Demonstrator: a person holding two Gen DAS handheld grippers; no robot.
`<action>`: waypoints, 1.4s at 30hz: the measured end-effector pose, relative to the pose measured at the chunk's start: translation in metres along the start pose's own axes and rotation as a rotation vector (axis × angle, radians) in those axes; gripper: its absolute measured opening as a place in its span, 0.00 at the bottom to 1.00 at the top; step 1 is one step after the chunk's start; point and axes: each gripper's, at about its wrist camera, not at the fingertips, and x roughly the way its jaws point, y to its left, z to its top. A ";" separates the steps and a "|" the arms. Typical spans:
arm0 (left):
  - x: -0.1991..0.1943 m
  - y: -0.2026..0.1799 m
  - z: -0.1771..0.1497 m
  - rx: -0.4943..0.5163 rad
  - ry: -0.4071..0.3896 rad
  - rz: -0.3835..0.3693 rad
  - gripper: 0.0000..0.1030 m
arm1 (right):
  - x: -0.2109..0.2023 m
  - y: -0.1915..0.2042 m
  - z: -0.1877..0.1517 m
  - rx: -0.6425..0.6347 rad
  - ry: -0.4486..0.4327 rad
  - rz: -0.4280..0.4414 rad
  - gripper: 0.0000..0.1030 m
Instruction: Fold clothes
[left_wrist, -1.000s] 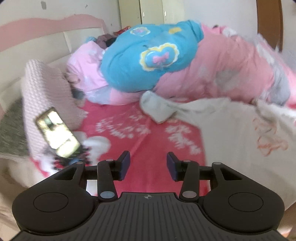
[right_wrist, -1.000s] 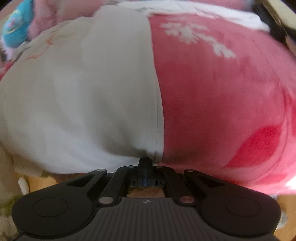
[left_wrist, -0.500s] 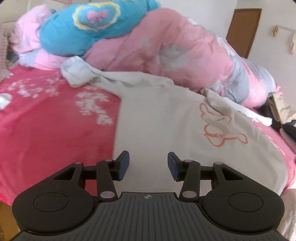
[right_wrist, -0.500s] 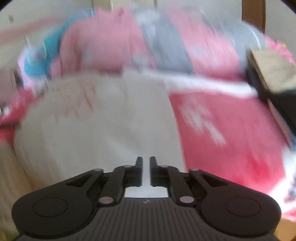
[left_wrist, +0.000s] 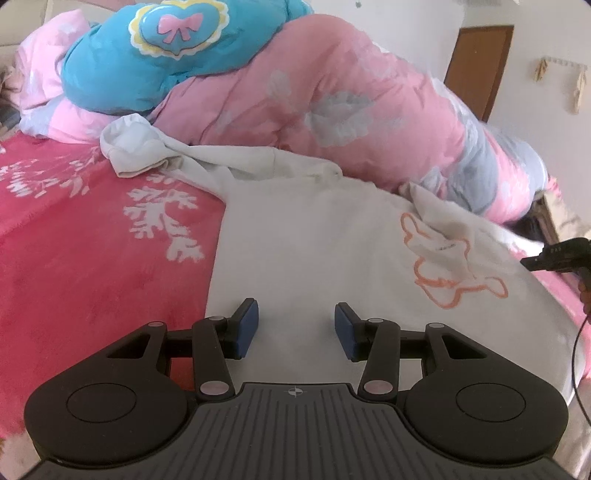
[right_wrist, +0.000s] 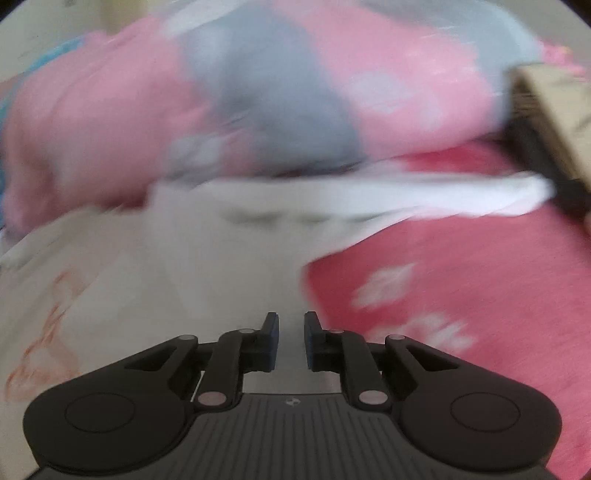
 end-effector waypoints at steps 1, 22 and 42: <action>0.001 0.002 0.001 -0.008 -0.006 -0.004 0.44 | 0.001 -0.007 0.004 0.042 0.006 0.017 0.16; 0.067 0.041 0.081 -0.180 0.039 0.086 0.47 | 0.078 -0.059 0.052 0.468 0.094 0.280 0.36; 0.132 0.057 0.094 -0.210 0.050 0.148 0.17 | 0.061 -0.117 0.044 0.558 -0.129 0.077 0.04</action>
